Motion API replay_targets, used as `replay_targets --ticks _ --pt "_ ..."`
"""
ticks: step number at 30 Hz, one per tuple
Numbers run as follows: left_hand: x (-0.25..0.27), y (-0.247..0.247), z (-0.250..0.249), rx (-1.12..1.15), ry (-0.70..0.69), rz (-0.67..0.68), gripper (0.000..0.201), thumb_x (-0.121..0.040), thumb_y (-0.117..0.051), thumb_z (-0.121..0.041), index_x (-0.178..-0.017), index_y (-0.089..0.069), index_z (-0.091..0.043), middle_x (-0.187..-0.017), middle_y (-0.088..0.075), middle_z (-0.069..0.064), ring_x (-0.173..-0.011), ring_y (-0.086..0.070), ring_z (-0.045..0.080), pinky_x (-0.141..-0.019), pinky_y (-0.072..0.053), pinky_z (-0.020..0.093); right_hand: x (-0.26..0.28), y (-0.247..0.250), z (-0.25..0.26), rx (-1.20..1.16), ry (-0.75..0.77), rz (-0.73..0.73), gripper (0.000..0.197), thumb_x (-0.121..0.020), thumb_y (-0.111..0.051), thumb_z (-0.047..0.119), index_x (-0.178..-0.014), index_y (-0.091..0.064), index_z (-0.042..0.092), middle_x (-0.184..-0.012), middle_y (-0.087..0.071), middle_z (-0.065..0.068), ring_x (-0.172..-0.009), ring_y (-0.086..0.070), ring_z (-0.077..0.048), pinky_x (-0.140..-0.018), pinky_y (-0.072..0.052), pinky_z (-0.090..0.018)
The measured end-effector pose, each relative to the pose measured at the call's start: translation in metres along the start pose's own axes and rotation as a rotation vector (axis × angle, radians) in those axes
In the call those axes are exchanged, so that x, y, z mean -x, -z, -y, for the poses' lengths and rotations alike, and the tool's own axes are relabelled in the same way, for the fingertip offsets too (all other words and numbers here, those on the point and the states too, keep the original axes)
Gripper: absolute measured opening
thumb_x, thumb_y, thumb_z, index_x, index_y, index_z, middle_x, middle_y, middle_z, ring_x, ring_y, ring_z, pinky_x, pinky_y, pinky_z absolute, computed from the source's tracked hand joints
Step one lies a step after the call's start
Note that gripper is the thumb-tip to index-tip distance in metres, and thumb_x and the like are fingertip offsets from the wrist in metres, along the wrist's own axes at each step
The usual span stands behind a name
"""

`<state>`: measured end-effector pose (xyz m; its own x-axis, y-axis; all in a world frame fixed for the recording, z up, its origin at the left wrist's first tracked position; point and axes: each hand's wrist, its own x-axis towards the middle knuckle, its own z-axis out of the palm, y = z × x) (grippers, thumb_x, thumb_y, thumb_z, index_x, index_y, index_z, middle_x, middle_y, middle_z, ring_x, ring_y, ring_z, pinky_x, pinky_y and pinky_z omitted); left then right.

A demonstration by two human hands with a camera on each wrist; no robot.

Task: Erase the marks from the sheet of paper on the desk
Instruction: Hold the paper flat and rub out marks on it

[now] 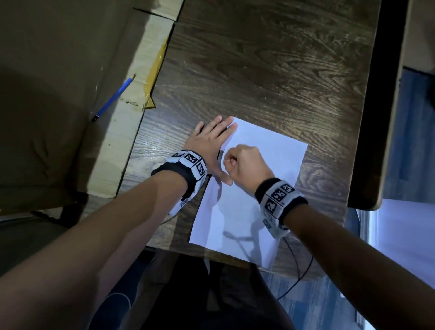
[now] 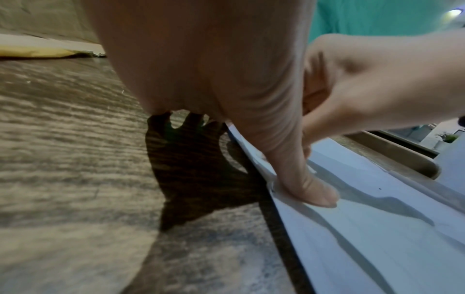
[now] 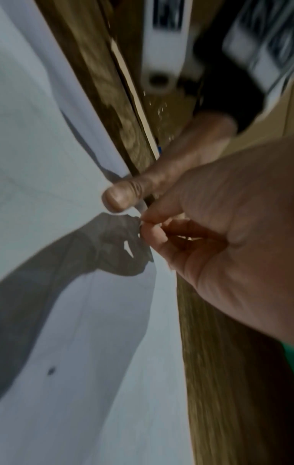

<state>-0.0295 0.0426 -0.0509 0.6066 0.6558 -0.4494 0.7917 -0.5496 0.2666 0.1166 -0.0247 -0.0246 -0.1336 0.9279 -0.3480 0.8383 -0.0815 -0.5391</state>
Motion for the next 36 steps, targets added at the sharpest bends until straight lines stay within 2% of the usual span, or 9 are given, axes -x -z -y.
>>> replay_targets --ticks 2,6,8,13,19,23,25,30,36 --pt "0.000 -0.001 0.000 -0.004 -0.002 -0.004 0.151 -0.045 -0.069 -0.089 -0.158 0.008 -0.027 -0.165 0.015 -0.012 -0.152 0.012 0.016 -0.123 -0.002 0.049 -0.006 0.008 0.001 0.024 0.033 0.046 0.017 -0.086 -0.053 0.011 -0.070 -0.059 0.012 -0.073 -0.060 -0.004 -0.066 -0.055 -0.024 -0.061 -0.047 -0.035" --pt "0.000 -0.001 0.002 0.017 -0.015 -0.003 0.152 -0.043 -0.068 -0.091 -0.158 0.010 -0.029 -0.165 0.015 -0.014 -0.152 0.011 0.015 -0.123 -0.001 0.048 -0.043 0.026 -0.008 0.002 0.006 -0.138 0.028 -0.088 -0.050 0.009 -0.062 -0.048 0.020 -0.057 -0.046 0.001 -0.053 -0.043 -0.022 -0.056 -0.034 -0.027" --pt "-0.001 -0.001 0.002 0.013 -0.014 -0.005 0.151 -0.043 -0.067 -0.091 -0.158 0.009 -0.029 -0.165 0.015 -0.013 -0.152 0.011 0.016 -0.123 -0.001 0.049 -0.034 0.017 -0.007 0.004 -0.020 -0.148 0.025 -0.088 -0.050 0.009 -0.065 -0.053 0.018 -0.062 -0.049 -0.002 -0.056 -0.045 -0.023 -0.055 -0.037 -0.029" --pt "0.000 -0.002 0.002 -0.001 -0.010 -0.011 0.150 -0.045 -0.067 -0.090 -0.158 0.008 -0.027 -0.165 0.015 -0.013 -0.153 0.011 0.016 -0.123 -0.004 0.050 -0.007 0.015 0.000 0.042 0.068 0.051 0.017 -0.088 -0.054 0.011 -0.073 -0.061 0.014 -0.072 -0.056 -0.001 -0.065 -0.051 -0.020 -0.061 -0.040 -0.030" --pt "0.000 0.001 0.000 0.002 -0.010 0.004 0.151 -0.044 -0.068 -0.091 -0.158 0.009 -0.029 -0.165 0.015 -0.013 -0.152 0.011 0.016 -0.123 -0.001 0.049 -0.034 0.015 -0.008 0.009 -0.040 -0.134 0.023 -0.088 -0.048 0.014 -0.067 -0.050 0.022 -0.068 -0.056 -0.005 -0.061 -0.053 -0.026 -0.057 -0.045 -0.034" --pt "0.001 0.000 0.000 -0.005 -0.004 -0.007 0.149 -0.046 -0.072 -0.086 -0.159 0.006 -0.027 -0.165 0.013 -0.012 -0.153 0.010 0.016 -0.123 -0.004 0.051 0.008 -0.001 0.000 -0.018 0.012 0.028 0.015 -0.085 -0.053 0.013 -0.074 -0.064 0.013 -0.076 -0.059 -0.002 -0.068 -0.056 -0.022 -0.064 -0.049 -0.036" --pt "0.001 0.000 0.000 -0.010 -0.007 -0.008 0.150 -0.045 -0.070 -0.088 -0.159 0.006 -0.027 -0.165 0.013 -0.012 -0.153 0.009 0.016 -0.123 -0.003 0.050 -0.003 0.011 0.000 0.008 0.035 0.045 0.016 -0.087 -0.054 0.012 -0.072 -0.059 0.016 -0.074 -0.055 -0.001 -0.068 -0.052 -0.021 -0.064 -0.044 -0.031" --pt "0.000 0.002 0.000 -0.018 -0.007 0.010 0.151 -0.044 -0.066 -0.092 -0.158 0.009 -0.027 -0.165 0.013 -0.012 -0.153 0.009 0.017 -0.123 -0.003 0.050 -0.031 0.011 -0.007 -0.021 -0.073 -0.159 0.020 -0.089 -0.051 0.013 -0.073 -0.063 0.015 -0.074 -0.059 -0.007 -0.065 -0.055 -0.026 -0.061 -0.049 -0.034" --pt "0.000 0.002 -0.002 -0.019 0.010 0.018 0.151 -0.045 -0.070 -0.088 -0.159 0.008 -0.026 -0.165 0.015 -0.012 -0.152 0.011 0.016 -0.123 -0.004 0.051 -0.003 0.006 0.001 0.017 0.025 0.010 0.016 -0.088 -0.054 0.013 -0.080 -0.067 0.010 -0.078 -0.061 -0.008 -0.070 -0.057 -0.027 -0.067 -0.053 -0.042"
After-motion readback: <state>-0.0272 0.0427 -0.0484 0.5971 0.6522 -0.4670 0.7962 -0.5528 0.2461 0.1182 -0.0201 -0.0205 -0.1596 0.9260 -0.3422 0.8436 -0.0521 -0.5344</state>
